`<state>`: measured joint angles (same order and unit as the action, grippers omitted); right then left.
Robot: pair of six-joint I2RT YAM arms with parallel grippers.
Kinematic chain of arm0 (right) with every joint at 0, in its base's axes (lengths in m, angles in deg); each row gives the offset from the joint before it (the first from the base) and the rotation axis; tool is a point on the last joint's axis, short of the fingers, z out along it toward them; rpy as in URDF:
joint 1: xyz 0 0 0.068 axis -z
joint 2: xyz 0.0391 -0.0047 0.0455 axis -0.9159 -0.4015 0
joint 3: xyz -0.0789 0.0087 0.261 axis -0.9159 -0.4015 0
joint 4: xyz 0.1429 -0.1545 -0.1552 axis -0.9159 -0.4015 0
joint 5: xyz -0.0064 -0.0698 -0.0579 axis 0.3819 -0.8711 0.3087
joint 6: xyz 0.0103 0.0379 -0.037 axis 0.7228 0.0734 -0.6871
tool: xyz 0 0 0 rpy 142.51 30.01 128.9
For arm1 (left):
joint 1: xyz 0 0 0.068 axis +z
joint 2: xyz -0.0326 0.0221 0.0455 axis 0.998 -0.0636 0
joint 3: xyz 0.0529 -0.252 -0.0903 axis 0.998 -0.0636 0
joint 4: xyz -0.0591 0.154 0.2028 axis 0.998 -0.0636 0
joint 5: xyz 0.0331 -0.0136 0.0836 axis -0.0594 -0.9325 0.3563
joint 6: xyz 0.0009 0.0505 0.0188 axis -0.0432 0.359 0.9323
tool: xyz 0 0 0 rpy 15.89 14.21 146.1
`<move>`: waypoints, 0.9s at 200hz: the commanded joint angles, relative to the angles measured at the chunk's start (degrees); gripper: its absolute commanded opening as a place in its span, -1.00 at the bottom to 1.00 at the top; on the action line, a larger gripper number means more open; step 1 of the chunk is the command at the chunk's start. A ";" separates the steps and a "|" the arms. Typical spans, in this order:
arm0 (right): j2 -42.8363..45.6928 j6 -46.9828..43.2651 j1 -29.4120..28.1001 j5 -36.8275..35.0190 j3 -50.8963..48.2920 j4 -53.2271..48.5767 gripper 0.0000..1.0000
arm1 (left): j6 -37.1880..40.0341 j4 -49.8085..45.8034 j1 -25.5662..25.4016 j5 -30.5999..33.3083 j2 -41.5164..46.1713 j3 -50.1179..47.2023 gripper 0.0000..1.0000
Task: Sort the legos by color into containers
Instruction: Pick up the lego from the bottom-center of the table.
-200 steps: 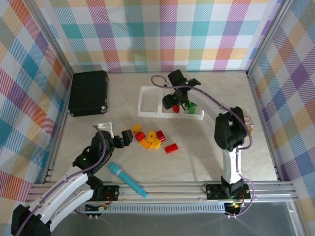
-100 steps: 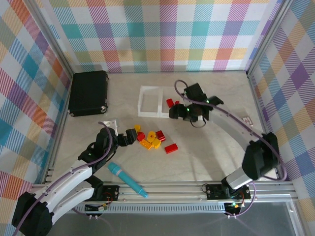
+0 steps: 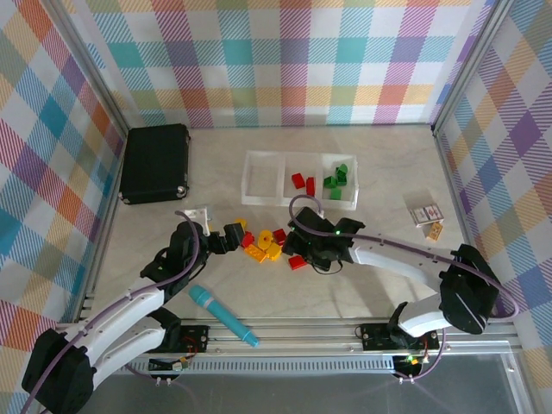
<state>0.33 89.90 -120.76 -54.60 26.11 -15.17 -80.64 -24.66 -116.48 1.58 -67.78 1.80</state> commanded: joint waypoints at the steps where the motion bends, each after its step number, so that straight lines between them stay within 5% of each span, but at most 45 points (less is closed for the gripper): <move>1: -1.31 9.98 -0.84 -7.40 -0.14 -3.64 0.61 | -0.10 0.88 0.08 -0.01 2.72 -1.10 0.99; 55: -12.40 14.15 -2.29 -8.23 5.34 -5.36 0.53 | 0.98 -0.42 0.15 1.24 5.50 -2.78 0.99; 180: -23.19 14.01 -3.06 -9.39 8.83 -2.39 0.30 | 3.93 -2.99 0.16 3.05 7.75 -3.15 0.99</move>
<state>-21.37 104.24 -123.43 -62.58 33.72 -17.40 -78.20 -26.52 -116.48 3.84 -60.74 -0.78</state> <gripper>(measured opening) 0.665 0.995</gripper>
